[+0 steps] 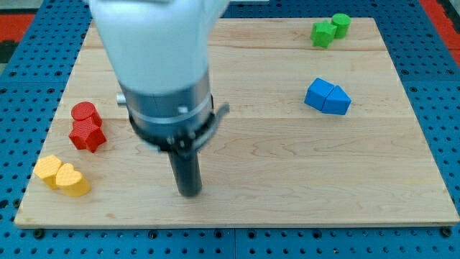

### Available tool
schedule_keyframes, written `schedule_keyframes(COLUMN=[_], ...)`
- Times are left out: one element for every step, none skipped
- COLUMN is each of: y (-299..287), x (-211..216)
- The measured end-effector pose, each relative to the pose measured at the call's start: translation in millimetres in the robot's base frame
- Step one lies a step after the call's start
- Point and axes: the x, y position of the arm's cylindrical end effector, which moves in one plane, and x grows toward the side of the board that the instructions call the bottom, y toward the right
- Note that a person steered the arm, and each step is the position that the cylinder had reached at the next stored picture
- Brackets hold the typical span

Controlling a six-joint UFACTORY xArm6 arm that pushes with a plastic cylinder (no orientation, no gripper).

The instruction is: Push the red star diagonally to the top right side of the red circle

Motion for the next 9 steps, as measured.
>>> schedule_keyframes(y=[-15, -8, -21, -88, -163, -238, -238, -238, -234], x=[-37, -50, -125, -195, -249, -279, -279, -226, -153])
